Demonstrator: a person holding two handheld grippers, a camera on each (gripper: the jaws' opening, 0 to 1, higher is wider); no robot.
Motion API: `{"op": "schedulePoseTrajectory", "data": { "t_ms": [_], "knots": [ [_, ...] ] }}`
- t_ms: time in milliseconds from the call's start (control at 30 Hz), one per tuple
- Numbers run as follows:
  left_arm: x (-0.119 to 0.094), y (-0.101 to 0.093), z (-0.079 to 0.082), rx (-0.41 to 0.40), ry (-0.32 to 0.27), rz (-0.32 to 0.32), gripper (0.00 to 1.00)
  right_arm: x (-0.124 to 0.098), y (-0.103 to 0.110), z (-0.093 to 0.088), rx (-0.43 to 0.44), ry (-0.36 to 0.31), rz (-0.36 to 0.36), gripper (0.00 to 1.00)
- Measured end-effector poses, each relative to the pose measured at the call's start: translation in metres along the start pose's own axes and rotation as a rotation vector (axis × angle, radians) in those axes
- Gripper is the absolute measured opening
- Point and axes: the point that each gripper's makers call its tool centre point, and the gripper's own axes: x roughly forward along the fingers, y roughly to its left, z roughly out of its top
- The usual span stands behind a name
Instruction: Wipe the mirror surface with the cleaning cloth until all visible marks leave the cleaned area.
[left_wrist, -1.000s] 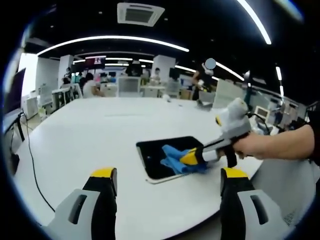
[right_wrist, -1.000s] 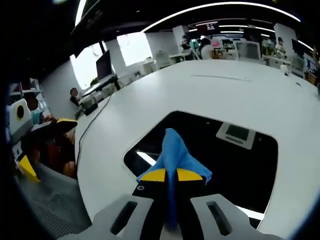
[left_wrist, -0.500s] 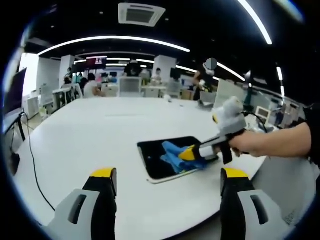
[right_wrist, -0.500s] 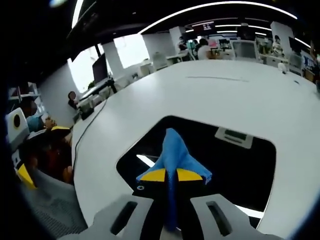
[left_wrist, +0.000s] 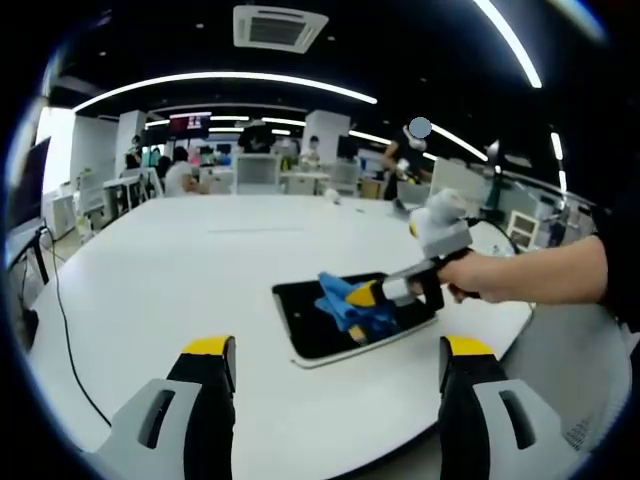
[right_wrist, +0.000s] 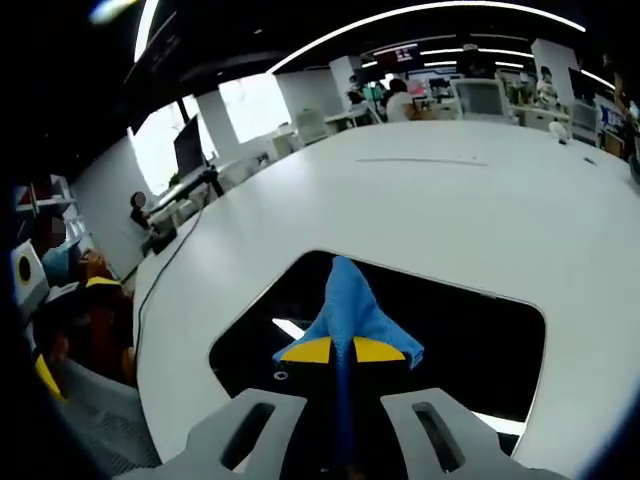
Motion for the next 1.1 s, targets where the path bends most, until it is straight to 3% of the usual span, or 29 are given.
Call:
{"op": "schedulePoseTrajectory", "data": {
  "t_ms": [167,433,767,967,1100],
  "knots": [
    [0.0,0.002,0.0,-0.002,0.001,0.009,0.83,0.005,-0.007,0.006,-0.047,0.021,-0.003,0.0],
    [0.001,-0.001,-0.002,0.005,0.017,-0.008,0.82,0.019,-0.025,0.019,-0.039,0.02,-0.015,0.0],
    [0.001,-0.001,-0.003,0.002,0.018,-0.01,0.81,0.021,-0.027,0.021,-0.049,0.009,-0.037,0.01],
    [0.001,0.0,-0.002,0.001,0.017,-0.007,0.81,0.021,-0.028,0.022,0.008,-0.03,-0.032,0.01],
    [0.001,0.001,-0.002,0.003,0.016,-0.001,0.81,0.02,-0.026,0.023,-0.025,-0.031,-0.053,0.01]
  ]
}}
